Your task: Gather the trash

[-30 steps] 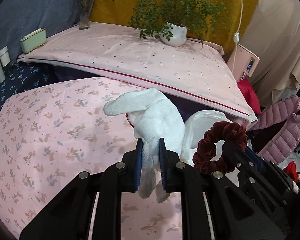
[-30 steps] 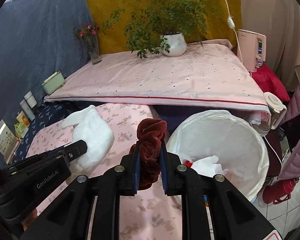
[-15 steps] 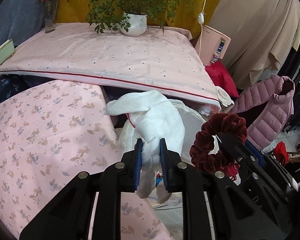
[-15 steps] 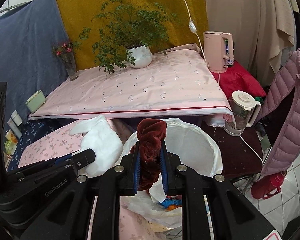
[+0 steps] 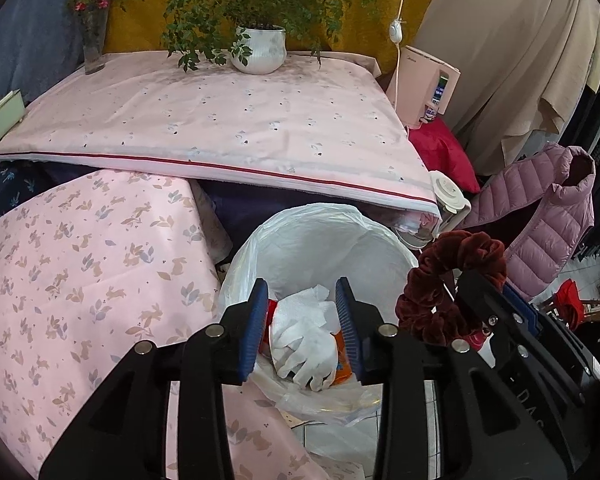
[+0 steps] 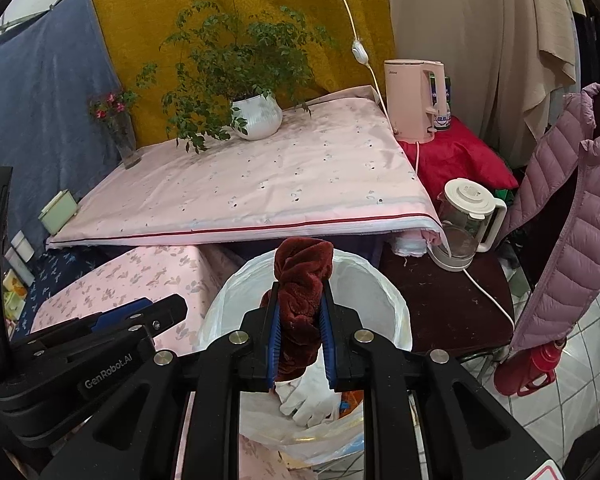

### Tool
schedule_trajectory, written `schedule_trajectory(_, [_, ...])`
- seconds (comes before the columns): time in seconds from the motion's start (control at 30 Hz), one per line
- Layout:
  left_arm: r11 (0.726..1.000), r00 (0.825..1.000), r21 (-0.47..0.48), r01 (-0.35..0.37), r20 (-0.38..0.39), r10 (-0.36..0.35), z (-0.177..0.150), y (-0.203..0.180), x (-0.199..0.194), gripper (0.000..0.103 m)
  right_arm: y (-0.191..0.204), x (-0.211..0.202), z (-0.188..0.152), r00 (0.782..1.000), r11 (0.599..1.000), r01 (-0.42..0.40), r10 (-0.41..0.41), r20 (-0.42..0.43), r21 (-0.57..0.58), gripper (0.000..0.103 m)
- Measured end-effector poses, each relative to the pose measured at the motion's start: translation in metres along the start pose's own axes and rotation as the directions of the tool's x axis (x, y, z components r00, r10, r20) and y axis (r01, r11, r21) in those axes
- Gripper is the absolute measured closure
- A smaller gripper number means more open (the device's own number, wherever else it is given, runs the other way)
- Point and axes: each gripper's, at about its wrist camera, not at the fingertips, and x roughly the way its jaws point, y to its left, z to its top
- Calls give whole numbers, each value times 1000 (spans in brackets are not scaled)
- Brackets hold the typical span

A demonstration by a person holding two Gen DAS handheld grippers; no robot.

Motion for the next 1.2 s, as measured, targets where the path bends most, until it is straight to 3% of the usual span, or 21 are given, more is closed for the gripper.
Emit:
schedule_trajectory(0.37, [999,999,-3,-48,7,48,0,11,1,68,12,10,0,1000,1000,-16,15,-20,-25,87])
schedule_trajectory(0.6, [995,995,-9,-99,24,99,-2,23,-2,59,22,16,2,999,998,-24,22,-38,-56,86])
schedule_trajectory(0.8, [989,988,-21,-147,47,148,-4,33,-8,45,33,22,1,998,996,-15,10,-56,-91,79])
schedule_trajectory(1.03, [983,981,-36,-181,57,183,-8,43,-13,38,42,18,-2,999,992,-7,0,-53,-124,64])
schedule_trajectory(1.2, [979,977,-34,-203,64,205,-15,47,-19,36,45,13,-3,998,989,-4,-5,-60,-151,58])
